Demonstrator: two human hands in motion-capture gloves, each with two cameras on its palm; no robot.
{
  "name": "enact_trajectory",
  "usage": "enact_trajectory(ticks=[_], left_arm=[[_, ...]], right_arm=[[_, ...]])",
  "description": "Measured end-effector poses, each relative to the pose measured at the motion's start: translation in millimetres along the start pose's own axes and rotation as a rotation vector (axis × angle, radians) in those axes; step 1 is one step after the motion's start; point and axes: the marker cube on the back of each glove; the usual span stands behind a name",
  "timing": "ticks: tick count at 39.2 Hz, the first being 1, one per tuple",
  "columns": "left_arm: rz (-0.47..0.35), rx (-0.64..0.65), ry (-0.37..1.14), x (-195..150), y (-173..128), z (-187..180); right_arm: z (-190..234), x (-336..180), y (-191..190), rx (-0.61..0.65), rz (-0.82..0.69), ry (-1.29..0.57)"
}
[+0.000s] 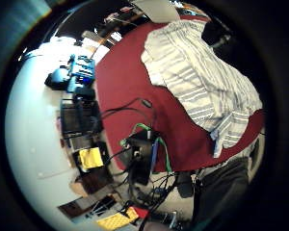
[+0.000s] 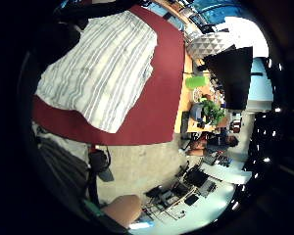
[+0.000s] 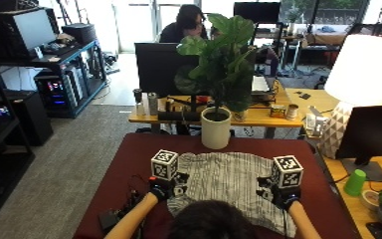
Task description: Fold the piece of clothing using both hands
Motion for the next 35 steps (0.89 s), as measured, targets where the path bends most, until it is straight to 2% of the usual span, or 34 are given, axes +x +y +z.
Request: enact_trajectory(ticks=[7, 15, 27, 31, 35], left_arm=[[-0.042, -0.008, 0.003, -16, 6, -11], [-0.018, -0.065, -0.032, 0, 23, -7], [0.068, -0.281, -0.141, 42, 40, 57], [0.052, -0.343, -0.242, 47, 42, 87], [0.024, -0.298, -0.302, 49, 40, 108]], right_arm=[[-2, 9, 4, -0.021, 0.033, 0.032], [1, 13, 5, -0.069, 0.038, 0.046], [46, 10, 4, -0.241, 0.012, 0.082], [73, 9, 5, -0.321, 0.009, 0.106], [103, 13, 6, -0.386, 0.028, 0.126]])
